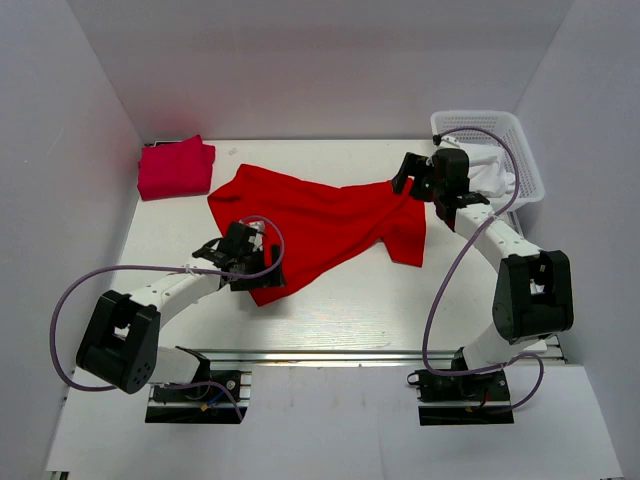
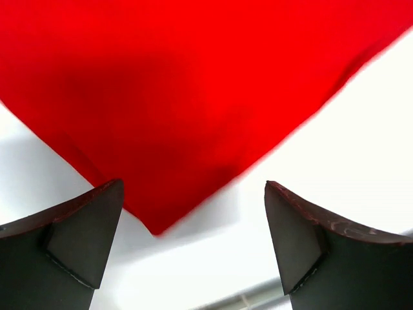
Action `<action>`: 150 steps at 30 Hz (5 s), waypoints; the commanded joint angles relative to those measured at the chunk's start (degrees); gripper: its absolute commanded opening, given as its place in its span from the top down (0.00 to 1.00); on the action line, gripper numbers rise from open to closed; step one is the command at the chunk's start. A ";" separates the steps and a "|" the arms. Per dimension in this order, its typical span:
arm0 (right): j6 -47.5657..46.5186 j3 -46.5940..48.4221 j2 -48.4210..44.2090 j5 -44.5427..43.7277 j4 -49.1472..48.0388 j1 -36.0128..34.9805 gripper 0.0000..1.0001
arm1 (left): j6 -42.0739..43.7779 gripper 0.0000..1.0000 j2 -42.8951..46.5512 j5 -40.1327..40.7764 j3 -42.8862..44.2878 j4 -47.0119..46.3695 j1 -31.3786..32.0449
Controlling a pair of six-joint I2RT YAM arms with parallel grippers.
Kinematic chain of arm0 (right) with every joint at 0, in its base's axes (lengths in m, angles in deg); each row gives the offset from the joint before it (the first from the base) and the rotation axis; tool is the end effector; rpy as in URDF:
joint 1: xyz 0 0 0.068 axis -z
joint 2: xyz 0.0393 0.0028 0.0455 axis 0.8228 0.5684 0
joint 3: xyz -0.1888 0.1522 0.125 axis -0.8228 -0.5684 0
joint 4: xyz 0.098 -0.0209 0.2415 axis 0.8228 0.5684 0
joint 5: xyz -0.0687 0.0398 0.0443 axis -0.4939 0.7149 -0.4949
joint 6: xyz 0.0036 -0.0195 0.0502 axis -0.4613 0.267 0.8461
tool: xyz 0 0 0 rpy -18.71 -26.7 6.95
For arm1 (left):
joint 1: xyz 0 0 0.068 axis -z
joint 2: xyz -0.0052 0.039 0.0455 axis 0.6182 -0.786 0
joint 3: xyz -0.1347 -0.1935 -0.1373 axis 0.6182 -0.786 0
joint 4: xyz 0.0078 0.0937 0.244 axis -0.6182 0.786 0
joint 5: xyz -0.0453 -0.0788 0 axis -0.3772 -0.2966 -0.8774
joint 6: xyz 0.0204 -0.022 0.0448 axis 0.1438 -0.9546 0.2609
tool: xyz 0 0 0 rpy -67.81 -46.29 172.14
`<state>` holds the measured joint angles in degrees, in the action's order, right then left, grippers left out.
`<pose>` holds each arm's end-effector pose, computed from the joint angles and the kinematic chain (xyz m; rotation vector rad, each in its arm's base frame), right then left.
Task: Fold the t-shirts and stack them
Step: Flatten out the tshirt
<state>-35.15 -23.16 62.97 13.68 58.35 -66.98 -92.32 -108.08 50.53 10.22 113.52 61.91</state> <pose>0.3634 0.0750 0.2749 0.1276 2.0175 0.3518 0.2245 -0.1032 0.1789 -0.0159 2.6810 -0.4410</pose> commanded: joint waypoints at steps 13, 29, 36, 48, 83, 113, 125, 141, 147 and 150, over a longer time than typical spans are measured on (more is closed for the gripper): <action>0.95 -2.06 -3.26 -2.53 -3.23 0.28 0.10 | -7.95 0.24 -1.38 11.00 0.36 11.52 6.94; 6.39 -6.90 -7.48 -3.49 6.42 0.19 0.10 | -2.77 1.00 -7.54 14.17 2.73 5.72 8.09; 8.77 -9.44 -10.91 -13.78 21.11 0.10 0.10 | -0.13 1.00 0.27 12.68 0.80 -0.96 8.09; 10.52 -15.33 -4.25 -7.91 19.81 -0.16 0.20 | 0.40 1.00 4.94 13.99 -0.87 -1.58 8.09; 9.39 -11.83 -23.12 -8.94 -3.67 -0.78 1.00 | 3.56 1.00 16.98 30.67 12.92 -2.02 7.56; -15.04 37.57 -39.30 -13.08 3.71 -1.04 1.00 | 29.13 1.00 33.50 25.96 52.73 -1.32 7.04; -20.94 51.45 -40.35 -12.02 6.00 -0.86 1.00 | 26.50 1.00 35.97 19.36 66.00 6.32 6.51; -23.40 35.84 -38.95 -12.90 -1.20 -0.95 1.00 | 27.03 1.00 33.51 24.70 51.27 -1.99 6.51; -22.78 22.39 -32.10 -18.79 -11.80 -0.78 1.00 | 25.98 1.00 24.67 47.90 37.72 -11.06 6.78; -21.29 15.79 -25.09 -20.20 -15.61 -0.69 1.00 | 25.10 1.00 19.03 54.58 33.15 -15.01 6.25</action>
<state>-57.05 -3.99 33.55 -2.52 50.22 -67.85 -66.49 -84.36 92.58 46.63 104.01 68.77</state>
